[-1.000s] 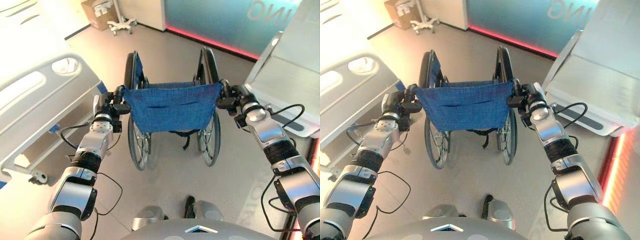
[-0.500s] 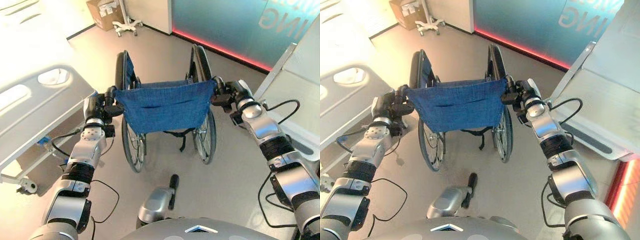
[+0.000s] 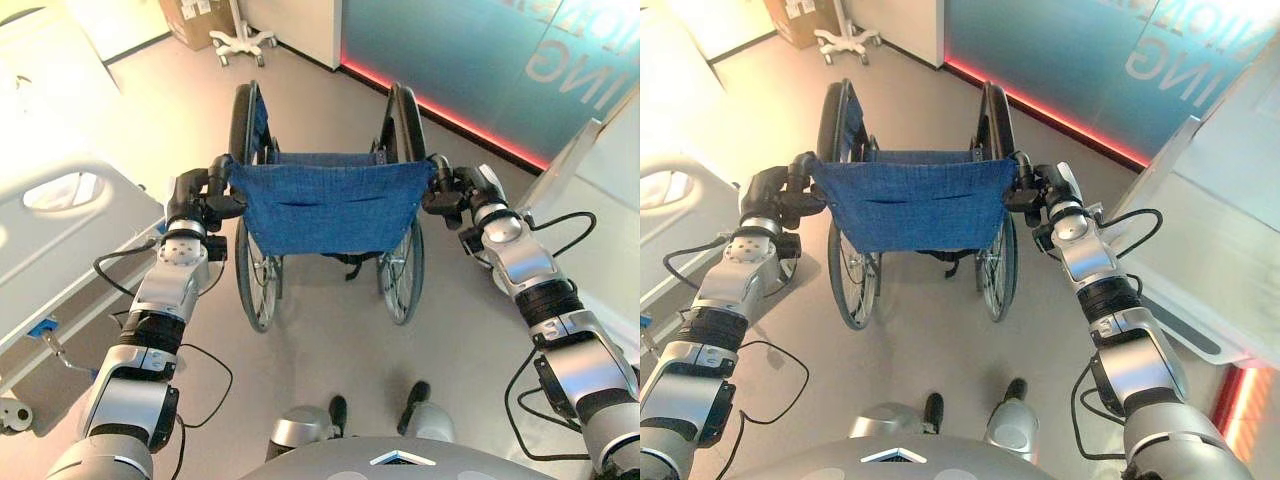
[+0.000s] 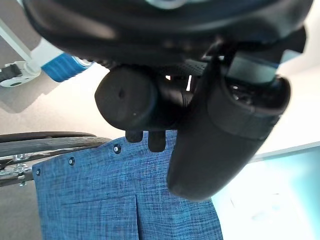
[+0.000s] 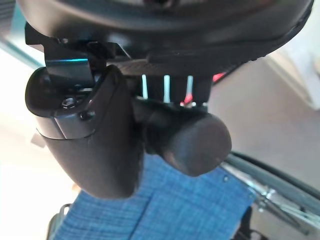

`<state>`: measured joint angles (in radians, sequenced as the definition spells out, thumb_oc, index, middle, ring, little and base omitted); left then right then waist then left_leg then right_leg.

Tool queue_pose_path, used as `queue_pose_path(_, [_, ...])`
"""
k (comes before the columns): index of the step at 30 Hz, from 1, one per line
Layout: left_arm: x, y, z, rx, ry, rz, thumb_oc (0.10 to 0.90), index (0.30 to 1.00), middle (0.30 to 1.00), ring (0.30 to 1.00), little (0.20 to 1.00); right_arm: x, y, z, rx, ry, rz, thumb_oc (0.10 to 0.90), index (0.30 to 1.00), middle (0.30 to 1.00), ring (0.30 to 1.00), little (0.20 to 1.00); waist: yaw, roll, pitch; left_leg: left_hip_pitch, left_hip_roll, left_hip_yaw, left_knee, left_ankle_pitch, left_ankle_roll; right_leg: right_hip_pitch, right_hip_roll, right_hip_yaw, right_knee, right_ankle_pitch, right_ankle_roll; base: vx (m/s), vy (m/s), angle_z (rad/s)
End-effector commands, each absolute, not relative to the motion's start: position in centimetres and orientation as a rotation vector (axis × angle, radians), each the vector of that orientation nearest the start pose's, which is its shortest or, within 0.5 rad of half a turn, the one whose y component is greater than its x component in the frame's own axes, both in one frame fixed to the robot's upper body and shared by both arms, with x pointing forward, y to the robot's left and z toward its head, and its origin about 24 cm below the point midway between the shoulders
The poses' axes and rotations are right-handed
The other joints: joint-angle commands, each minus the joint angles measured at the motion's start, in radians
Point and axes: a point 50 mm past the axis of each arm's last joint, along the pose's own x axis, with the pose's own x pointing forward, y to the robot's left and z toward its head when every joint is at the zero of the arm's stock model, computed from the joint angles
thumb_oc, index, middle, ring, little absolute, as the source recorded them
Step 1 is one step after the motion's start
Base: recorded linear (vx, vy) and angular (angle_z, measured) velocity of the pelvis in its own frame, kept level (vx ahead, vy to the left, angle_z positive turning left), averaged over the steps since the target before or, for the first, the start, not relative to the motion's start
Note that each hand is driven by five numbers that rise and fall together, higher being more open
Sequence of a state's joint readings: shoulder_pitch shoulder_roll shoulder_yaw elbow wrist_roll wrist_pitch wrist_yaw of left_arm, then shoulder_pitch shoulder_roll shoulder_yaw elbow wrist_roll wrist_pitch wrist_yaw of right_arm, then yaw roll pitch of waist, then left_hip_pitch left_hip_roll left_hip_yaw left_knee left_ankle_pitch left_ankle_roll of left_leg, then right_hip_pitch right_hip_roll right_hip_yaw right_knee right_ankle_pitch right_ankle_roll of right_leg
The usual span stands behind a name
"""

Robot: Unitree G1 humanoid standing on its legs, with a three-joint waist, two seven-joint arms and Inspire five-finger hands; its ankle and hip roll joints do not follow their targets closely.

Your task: Push the wheelchair next to the bed

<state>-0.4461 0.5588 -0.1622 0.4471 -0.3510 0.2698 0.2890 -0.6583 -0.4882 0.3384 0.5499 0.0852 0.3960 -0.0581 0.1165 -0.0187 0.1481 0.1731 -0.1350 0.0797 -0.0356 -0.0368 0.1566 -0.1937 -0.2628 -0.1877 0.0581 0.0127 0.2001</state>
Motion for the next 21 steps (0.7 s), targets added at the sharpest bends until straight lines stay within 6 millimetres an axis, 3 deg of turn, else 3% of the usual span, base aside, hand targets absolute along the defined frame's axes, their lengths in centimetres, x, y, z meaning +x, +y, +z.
queue_pose_path(1, [32.7,23.4,6.5,0.352,0.192,0.188,0.400,0.300,0.300,0.300,0.300,36.5,-21.7,10.0,-0.905,0.273,0.068,0.400,0.300,0.300,0.300,0.300,-0.002,-0.018,0.012,-0.134,0.023,-0.116,0.199,-0.144,-0.109,0.050,0.033,0.028,-0.020,0.151,-0.038,0.42,-0.389,0.48])
queue_pose_path(4, [32.5,23.4,6.1,0.330,0.214,0.174,0.400,0.300,0.300,0.300,0.300,36.6,-22.3,10.6,-0.889,0.281,0.063,0.400,0.300,0.300,0.300,0.300,-0.007,-0.034,0.016,-0.139,0.045,-0.119,0.310,-0.199,-0.118,0.038,0.054,0.023,0.083,0.078,-0.042,0.42,-0.380,0.70])
queue_pose_path(5, [32.0,23.5,5.4,0.328,0.241,0.167,0.400,0.300,0.300,0.300,0.300,36.4,-22.3,10.5,-0.886,0.293,0.069,0.400,0.300,0.300,0.300,0.300,-0.016,-0.042,0.013,-0.083,0.117,-0.092,0.347,-0.212,-0.154,0.037,0.059,-0.025,0.152,0.036,-0.060,0.54,-0.459,0.57])
queue_pose_path(7, [31.7,23.6,5.1,0.321,0.249,0.172,0.400,0.300,0.300,0.300,0.300,36.3,-22.6,10.3,-0.886,0.298,0.079,0.400,0.300,0.300,0.300,0.300,-0.019,-0.046,0.009,-0.080,0.157,-0.081,0.398,-0.165,-0.172,0.051,0.070,-0.051,0.155,0.023,-0.082,0.43,-0.397,0.35])
queue_pose_path(8, [31.6,23.4,4.8,0.312,0.253,0.167,0.400,0.300,0.300,0.300,0.300,36.2,-22.8,10.1,-0.906,0.300,0.087,0.400,0.300,0.300,0.300,0.300,-0.030,-0.045,-0.001,-0.068,0.195,-0.076,0.454,-0.115,-0.186,0.069,0.099,-0.057,0.151,0.001,-0.114,0.38,-0.367,0.34])
queue_pose_path(10, [31.6,23.1,4.6,0.306,0.254,0.163,0.400,0.300,0.300,0.300,0.300,36.0,-23.1,9.8,-0.930,0.299,0.090,0.400,0.300,0.300,0.300,0.300,-0.043,-0.043,-0.011,-0.079,0.220,-0.063,0.525,-0.033,-0.201,0.092,0.130,-0.065,0.141,-0.023,-0.144,0.37,-0.343,0.44])
queue_pose_path(11, [31.6,22.7,4.5,0.300,0.253,0.145,0.400,0.300,0.300,0.300,0.300,35.7,-23.6,9.6,-0.940,0.300,0.080,0.400,0.300,0.300,0.300,0.300,-0.037,-0.050,-0.005,-0.156,0.220,-0.039,0.608,0.028,-0.203,0.143,0.147,-0.082,0.126,-0.049,-0.171,0.34,-0.329,0.49])
queue_pose_path(14, [31.7,22.2,4.2,0.301,0.250,0.121,0.400,0.300,0.300,0.300,0.300,35.5,-23.9,9.2,-0.944,0.300,0.067,0.400,0.300,0.300,0.300,0.300,-0.025,-0.050,0.019,-0.252,0.214,-0.012,0.631,0.014,-0.193,0.197,0.162,-0.096,0.114,-0.070,-0.182,0.32,-0.235,0.39])
queue_pose_path(15, [31.6,21.9,4.0,0.295,0.246,0.119,0.400,0.300,0.300,0.300,0.300,35.5,-23.8,9.1,-0.955,0.290,0.074,0.400,0.300,0.300,0.300,0.300,-0.006,-0.038,0.039,-0.276,0.168,-0.002,0.561,-0.006,-0.188,0.241,0.176,-0.098,0.102,-0.081,-0.175,0.34,-0.110,0.25])
queue_pose_path(17, [31.4,21.7,3.7,0.280,0.239,0.127,0.400,0.300,0.300,0.300,0.300,36.0,-23.1,9.2,-0.966,0.274,0.089,0.400,0.300,0.300,0.300,0.300,0.013,-0.016,0.047,-0.285,0.133,0.031,0.402,0.011,-0.192,0.279,0.207,-0.099,0.080,-0.093,-0.167,0.39,-0.078,0.19])
queue_pose_path(21, [31.1,21.2,3.7,0.267,0.222,0.121,0.400,0.300,0.300,0.300,0.300,36.3,-23.0,9.3,-0.994,0.267,0.085,0.400,0.300,0.300,0.300,0.300,0.064,0.028,0.043,-0.381,0.094,0.115,0.111,0.154,-0.219,0.360,0.284,-0.105,0.024,-0.113,-0.165,0.45,-0.082,0.11])
